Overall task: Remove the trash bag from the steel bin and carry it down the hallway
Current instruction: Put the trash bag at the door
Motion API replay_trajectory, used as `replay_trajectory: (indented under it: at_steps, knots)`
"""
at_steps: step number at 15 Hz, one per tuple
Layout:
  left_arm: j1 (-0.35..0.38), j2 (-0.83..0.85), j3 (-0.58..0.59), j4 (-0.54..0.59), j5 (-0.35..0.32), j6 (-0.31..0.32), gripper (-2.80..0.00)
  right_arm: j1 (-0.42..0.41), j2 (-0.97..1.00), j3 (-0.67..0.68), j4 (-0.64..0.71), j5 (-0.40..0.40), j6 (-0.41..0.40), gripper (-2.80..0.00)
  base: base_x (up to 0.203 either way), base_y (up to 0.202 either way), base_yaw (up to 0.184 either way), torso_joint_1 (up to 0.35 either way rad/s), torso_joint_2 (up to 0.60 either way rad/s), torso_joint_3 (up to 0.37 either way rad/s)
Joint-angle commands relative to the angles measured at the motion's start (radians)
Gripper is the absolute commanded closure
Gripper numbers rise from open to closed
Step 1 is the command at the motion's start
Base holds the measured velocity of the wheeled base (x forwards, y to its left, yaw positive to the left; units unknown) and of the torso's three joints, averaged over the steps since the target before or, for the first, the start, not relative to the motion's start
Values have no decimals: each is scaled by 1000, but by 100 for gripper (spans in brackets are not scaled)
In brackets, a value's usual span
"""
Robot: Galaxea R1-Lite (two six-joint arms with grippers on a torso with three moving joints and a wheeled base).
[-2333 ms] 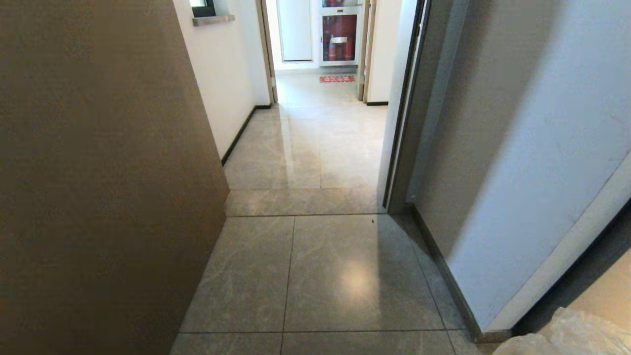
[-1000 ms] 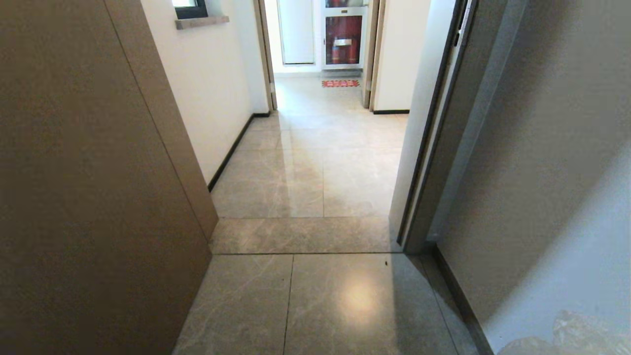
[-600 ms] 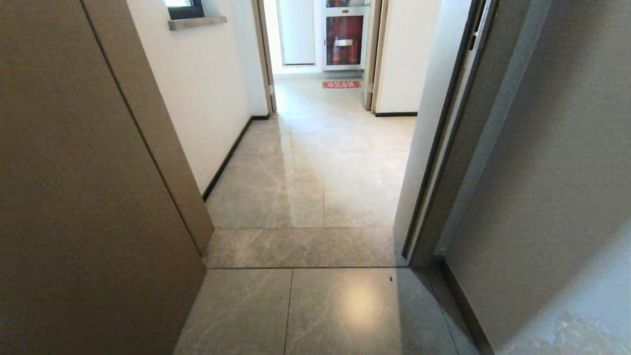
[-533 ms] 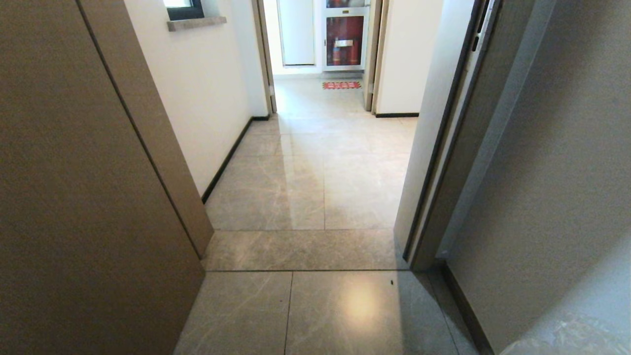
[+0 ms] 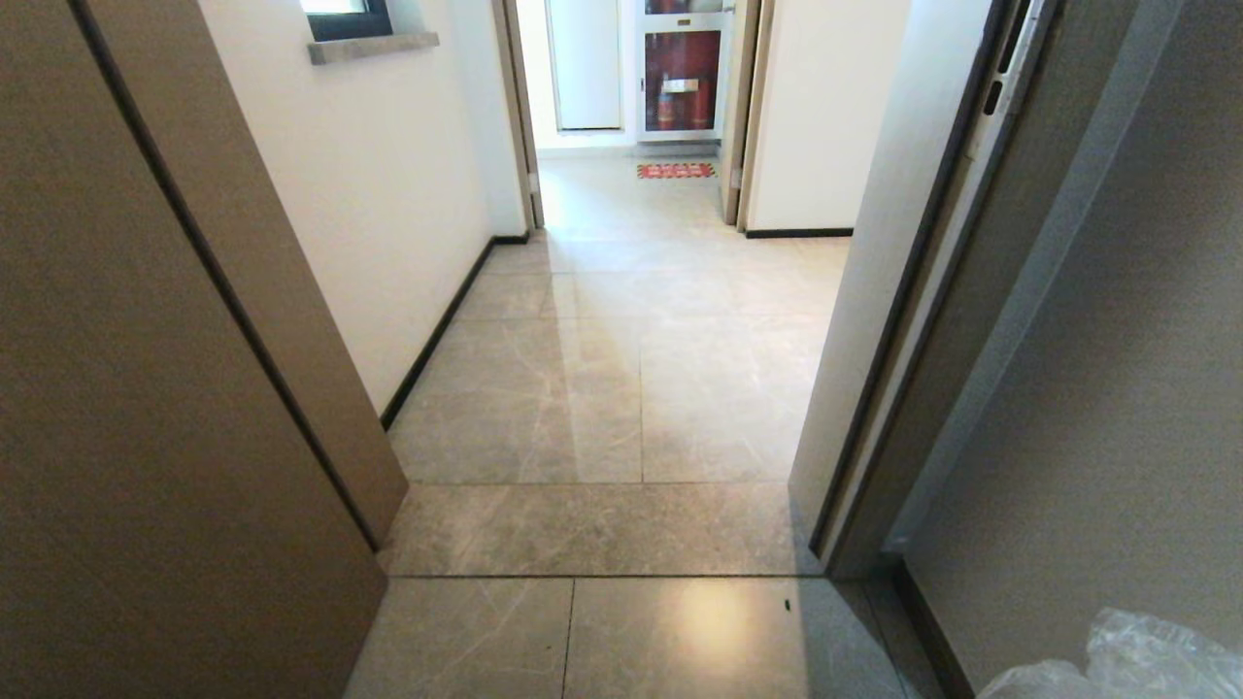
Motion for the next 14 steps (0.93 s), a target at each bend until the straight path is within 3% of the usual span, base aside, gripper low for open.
replay_trajectory:
  at_steps: [1, 14]
  knots:
    - [0, 0, 0, 0, 0, -1, 0, 0, 2, 2, -1, 0, 1, 0, 180, 0, -1, 2, -5, 2]
    - [0, 0, 0, 0, 0, 1, 0, 0, 2, 2, -1, 0, 1, 0, 10, 0, 0, 0, 0, 0]
